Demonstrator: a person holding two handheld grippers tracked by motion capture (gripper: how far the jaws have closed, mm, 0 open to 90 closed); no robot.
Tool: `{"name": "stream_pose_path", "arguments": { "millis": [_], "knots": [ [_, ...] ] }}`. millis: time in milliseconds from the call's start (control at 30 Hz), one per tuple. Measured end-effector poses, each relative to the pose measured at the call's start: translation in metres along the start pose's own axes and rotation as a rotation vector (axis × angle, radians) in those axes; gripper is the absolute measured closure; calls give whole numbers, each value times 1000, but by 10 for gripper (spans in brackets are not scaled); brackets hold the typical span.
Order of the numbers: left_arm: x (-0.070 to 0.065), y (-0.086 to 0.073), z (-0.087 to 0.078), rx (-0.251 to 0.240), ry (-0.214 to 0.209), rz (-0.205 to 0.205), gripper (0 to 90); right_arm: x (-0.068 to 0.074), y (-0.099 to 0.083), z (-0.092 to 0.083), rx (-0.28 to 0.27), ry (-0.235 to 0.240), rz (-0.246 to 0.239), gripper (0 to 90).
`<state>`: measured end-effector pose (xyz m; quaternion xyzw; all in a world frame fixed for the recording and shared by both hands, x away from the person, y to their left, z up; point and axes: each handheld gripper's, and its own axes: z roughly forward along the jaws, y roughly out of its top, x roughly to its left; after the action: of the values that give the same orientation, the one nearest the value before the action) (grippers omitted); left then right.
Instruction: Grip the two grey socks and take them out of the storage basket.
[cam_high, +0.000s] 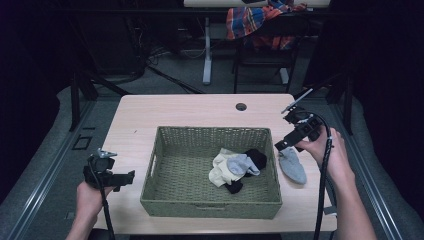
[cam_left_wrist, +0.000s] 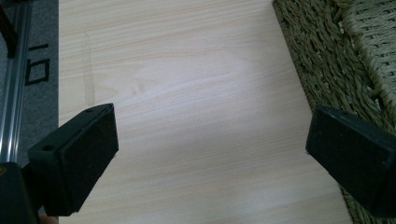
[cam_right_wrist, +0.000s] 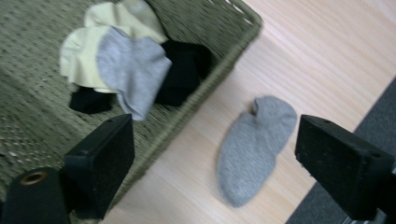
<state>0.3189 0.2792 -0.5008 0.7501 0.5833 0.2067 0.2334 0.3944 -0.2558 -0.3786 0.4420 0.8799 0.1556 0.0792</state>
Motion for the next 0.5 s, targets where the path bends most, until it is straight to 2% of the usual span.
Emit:
{"name": "stream_pose_path", "arguments": {
  "millis": [167, 333, 500],
  "knots": [
    [0, 0, 1, 0, 5, 1, 26, 12, 11, 2, 0, 16, -37, 66],
    [-2, 1, 1, 4, 1, 8, 25, 24, 23, 17, 13, 35, -51, 31],
    [-1, 0, 1, -2, 0, 4, 25, 39, 34, 26, 25, 41, -93, 28]
  ]
}}
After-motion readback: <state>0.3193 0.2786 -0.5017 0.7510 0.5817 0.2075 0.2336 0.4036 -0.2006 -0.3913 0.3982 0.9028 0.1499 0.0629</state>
